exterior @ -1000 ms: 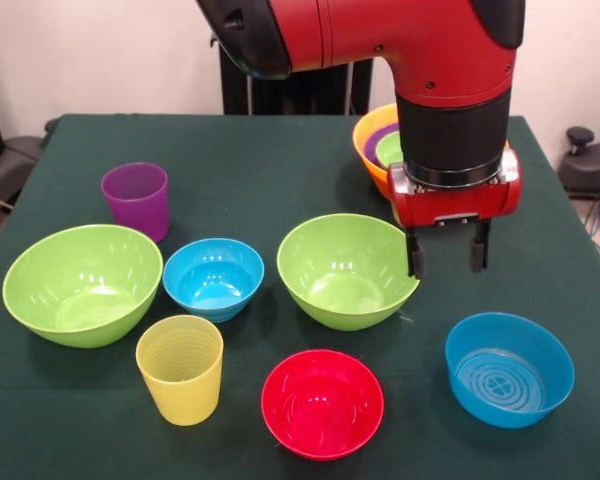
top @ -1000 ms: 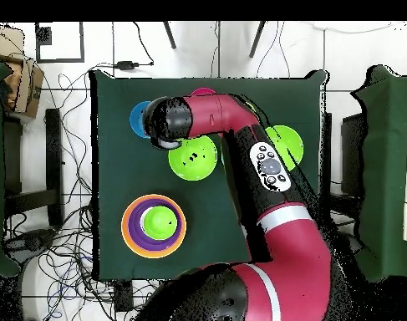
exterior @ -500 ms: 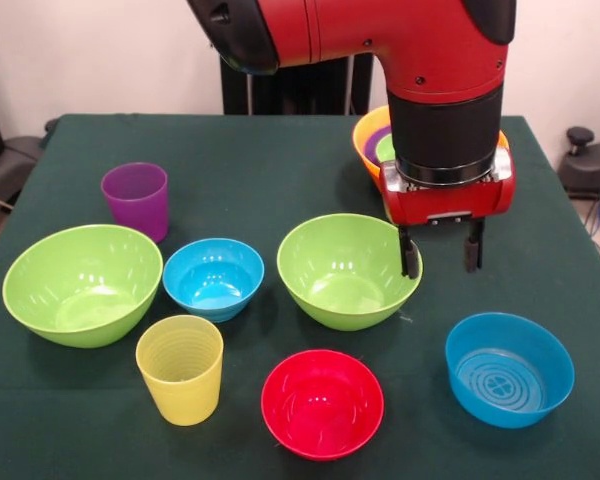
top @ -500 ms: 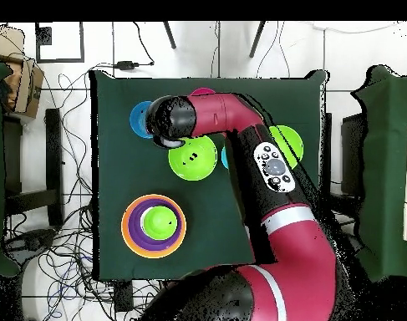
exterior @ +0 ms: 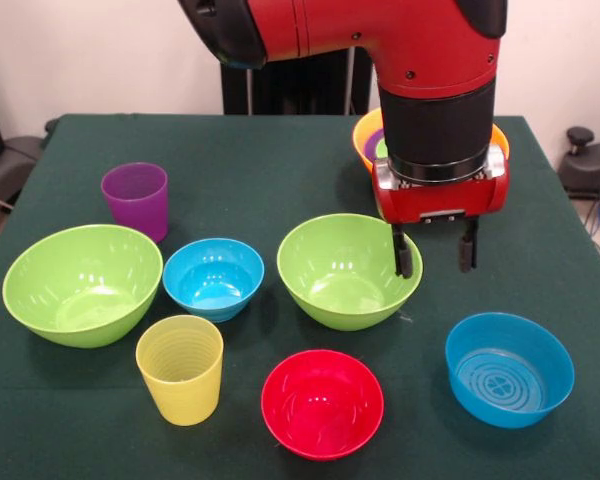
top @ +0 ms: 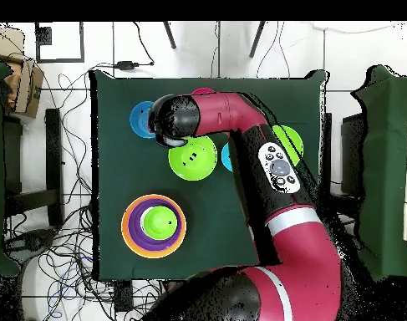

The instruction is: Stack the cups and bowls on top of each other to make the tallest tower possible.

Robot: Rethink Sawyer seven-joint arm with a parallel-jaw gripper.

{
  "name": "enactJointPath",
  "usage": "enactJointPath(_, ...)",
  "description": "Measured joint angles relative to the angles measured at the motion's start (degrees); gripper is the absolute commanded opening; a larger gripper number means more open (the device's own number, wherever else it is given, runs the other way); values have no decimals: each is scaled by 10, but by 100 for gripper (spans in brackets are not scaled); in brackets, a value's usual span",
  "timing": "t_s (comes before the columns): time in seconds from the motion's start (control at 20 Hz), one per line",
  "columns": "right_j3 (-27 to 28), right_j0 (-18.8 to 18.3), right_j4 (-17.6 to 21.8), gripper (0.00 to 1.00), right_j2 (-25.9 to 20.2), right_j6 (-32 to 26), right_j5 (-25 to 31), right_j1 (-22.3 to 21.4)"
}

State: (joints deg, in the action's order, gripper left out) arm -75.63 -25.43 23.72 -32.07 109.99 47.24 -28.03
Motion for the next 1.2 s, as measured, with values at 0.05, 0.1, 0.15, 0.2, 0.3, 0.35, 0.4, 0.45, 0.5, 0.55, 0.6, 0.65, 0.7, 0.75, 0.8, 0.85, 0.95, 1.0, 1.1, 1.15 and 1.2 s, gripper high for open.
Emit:
enactJointPath(0.05,0,-2,1,100,0,0,-2,1)
enactJointPath(0.1,0,-3,2,100,0,0,-5,2)
enactJointPath(0.15,-1,-5,3,100,-1,0,-9,3)
enactJointPath(0.2,-1,-7,4,100,-1,0,-12,4)
enactJointPath(0.3,-3,-13,6,100,-1,0,-25,9)
enactJointPath(0.35,-4,-16,8,100,-1,0,-31,11)
enactJointPath(0.4,-6,-19,9,100,-1,0,-38,14)
enactJointPath(0.45,-9,-25,12,100,-2,0,-49,18)
enactJointPath(0.5,-11,-27,14,100,-2,0,-54,20)
enactJointPath(0.55,-13,-30,16,100,-2,0,-60,22)
enactJointPath(0.6,-18,-35,21,100,-2,0,-70,25)
enactJointPath(0.65,-21,-38,24,100,-2,0,-76,27)
enactJointPath(0.7,-26,-43,30,100,-1,0,-85,30)
enactJointPath(0.75,-29,-46,34,100,-1,0,-92,32)
enactJointPath(0.8,-36,-51,43,100,-1,0,-109,37)
enactJointPath(0.85,-44,-56,51,0,-1,0,-126,42)
enactJointPath(0.95,-49,-58,58,0,-2,0,-142,47)
enactJointPath(1.0,-52,-59,62,0,-2,0,-150,49)
enactJointPath(1.1,-55,-59,69,0,-2,0,-172,51)
enactJointPath(1.15,-56,-59,72,0,-2,0,-181,53)
enactJointPath(1.2,-57,-58,75,0,-2,0,-190,54)
